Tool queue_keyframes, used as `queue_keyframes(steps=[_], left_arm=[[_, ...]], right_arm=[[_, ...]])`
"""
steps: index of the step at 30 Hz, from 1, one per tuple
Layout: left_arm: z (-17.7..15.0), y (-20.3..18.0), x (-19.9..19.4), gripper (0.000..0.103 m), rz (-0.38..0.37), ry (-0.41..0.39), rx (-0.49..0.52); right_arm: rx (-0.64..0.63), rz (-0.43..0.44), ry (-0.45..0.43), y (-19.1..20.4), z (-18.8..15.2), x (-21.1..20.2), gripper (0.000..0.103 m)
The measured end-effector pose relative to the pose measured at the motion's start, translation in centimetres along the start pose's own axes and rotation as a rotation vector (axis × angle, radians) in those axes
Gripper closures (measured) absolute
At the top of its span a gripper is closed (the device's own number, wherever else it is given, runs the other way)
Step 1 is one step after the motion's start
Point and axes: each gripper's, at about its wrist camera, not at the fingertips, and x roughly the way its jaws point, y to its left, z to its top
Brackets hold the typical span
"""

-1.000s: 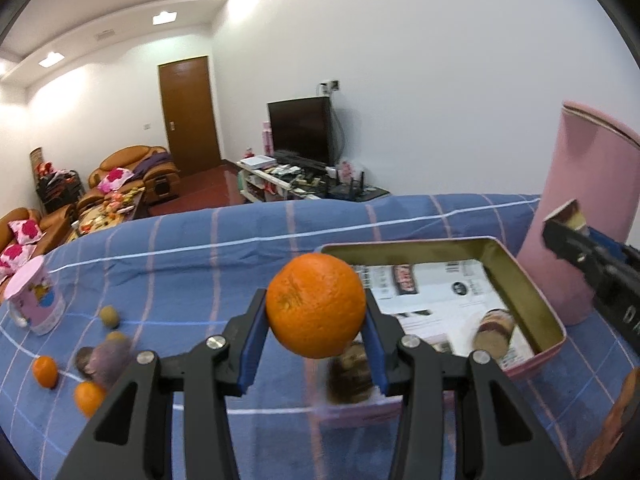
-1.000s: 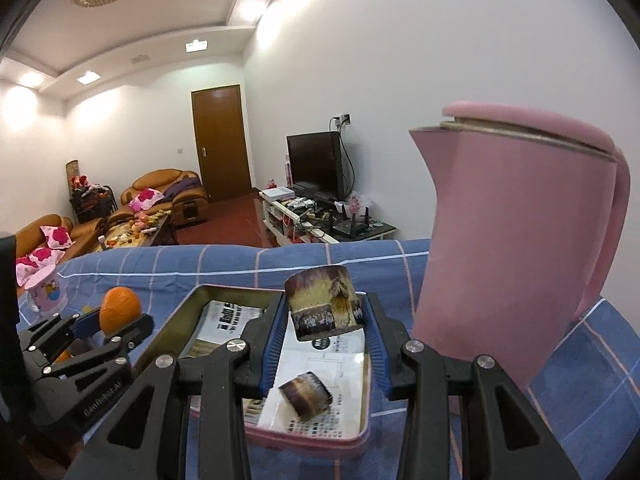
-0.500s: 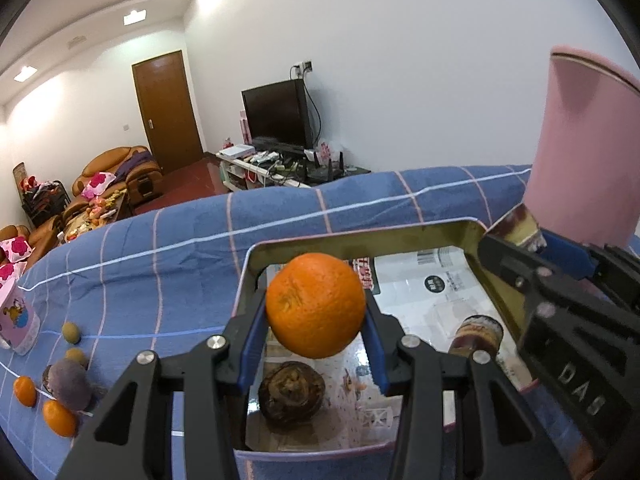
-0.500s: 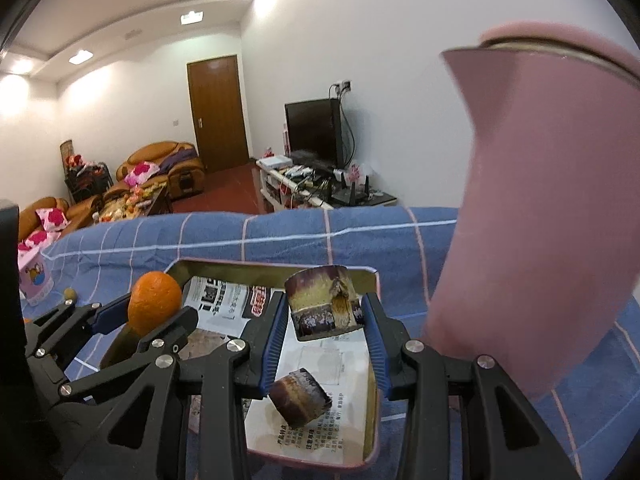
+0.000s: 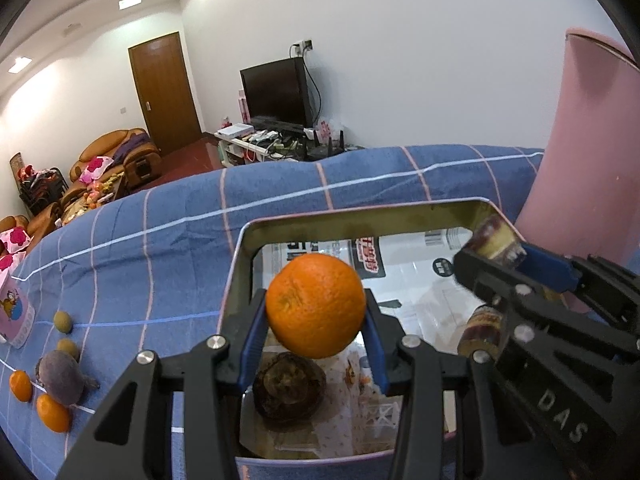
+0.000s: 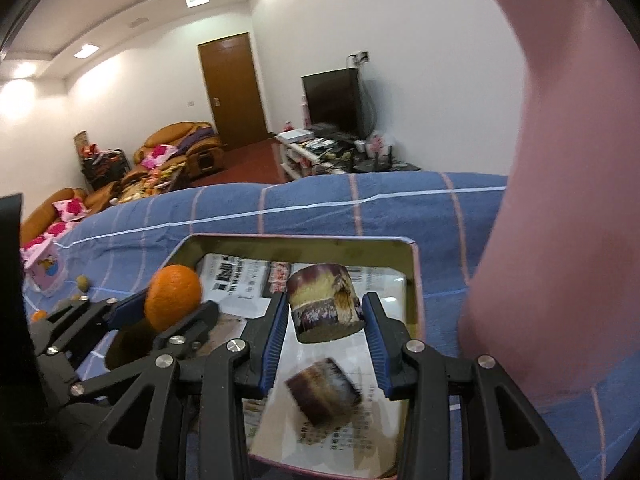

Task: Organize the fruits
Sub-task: 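Carry the orange and cake roll over the tin and release both inside, then move both open tools back toward the remaining fruits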

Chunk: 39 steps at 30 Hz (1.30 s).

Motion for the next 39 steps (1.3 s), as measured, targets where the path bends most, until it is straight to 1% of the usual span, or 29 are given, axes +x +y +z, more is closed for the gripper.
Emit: queue_keyframes(steps=[4, 7, 9, 10, 11, 12, 13, 14, 16, 19, 22, 24, 27, 29, 30, 33, 35, 39], left_arm=[[0.0, -0.1, -0.1, 0.055, 0.002, -0.002, 0.002], [-0.1, -0.4, -0.4, 0.053, 0.013, -0.020, 0.010], [-0.3, -0.7, -0.8, 0.038, 0.041, -0.036, 0.017], [-0.3, -0.7, -1.0, 0.021, 0.053, -0.045, 0.016], [-0.3, -0.7, -1.2, 0.009, 0.063, -0.057, 0.012], [-0.3, -0.4, -1.7, 0.004, 0.065, -0.078, 0.003], [-0.4, -0.3, -2.0, 0.003, 0.065, -0.093, -0.005], [-0.4, -0.2, -2.3, 0.003, 0.066, -0.108, -0.011], [-0.3, -0.1, -2.3, 0.001, 0.076, -0.111, -0.016], [-0.4, 0.5, -2.5, 0.001, 0.083, -0.110, -0.033], [-0.7, 1.2, -2.9, 0.000, 0.094, -0.127, -0.051], [-0.9, 1.6, -3.2, 0.000, 0.110, -0.146, -0.054], [-1.0, 2.2, -3.7, 0.000, 0.138, -0.168, -0.061], [-1.2, 2.7, -4.1, 0.000, 0.142, -0.177, -0.073], [-1.4, 3.0, -4.3, 0.000, 0.145, -0.180, -0.077], [-1.9, 3.6, -4.5, 0.000, 0.165, -0.178, -0.073], [-2.2, 3.9, -4.7, 0.000, 0.159, -0.176, -0.078], [-2.9, 4.4, -5.5, 0.000, 0.162, -0.189, -0.080]], right_arm=[[-0.009, 0.031, -0.005, 0.4, -0.1, -0.1, 0.061], [0.003, 0.032, -0.016, 0.3, 0.0, -0.3, 0.055], [0.018, 0.030, -0.042, 0.1, 0.1, -0.8, 0.054], [0.025, 0.029, -0.060, 0.1, 0.1, -1.2, 0.053], [0.033, 0.025, -0.082, -0.1, 0.2, -1.7, 0.045], [0.041, 0.018, -0.109, -0.2, 0.2, -2.2, 0.041], [0.047, 0.006, -0.131, -0.3, 0.3, -2.6, 0.030], [0.052, -0.011, -0.155, -0.4, 0.3, -3.0, 0.024], [0.056, -0.046, -0.193, -0.6, 0.3, -3.6, 0.023], [0.076, -0.079, -0.198, -0.9, 0.5, -3.8, 0.023], [0.105, -0.076, -0.193, -1.4, 0.5, -3.8, 0.023], [0.113, -0.070, -0.213, -1.5, 0.3, -4.0, 0.023], [0.076, -0.097, -0.285, -1.0, -0.1, -4.7, 0.023], [0.035, -0.103, -0.341, -0.5, -0.5, -5.3, 0.023], [0.017, -0.105, -0.353, -0.2, -0.6, -5.4, 0.023], [-0.022, -0.124, -0.342, 0.5, -0.9, -5.4, 0.021], [-0.038, -0.132, -0.330, 0.8, -0.9, -5.3, 0.021], [-0.039, -0.154, -0.347, 1.0, -1.3, -6.0, 0.021]])
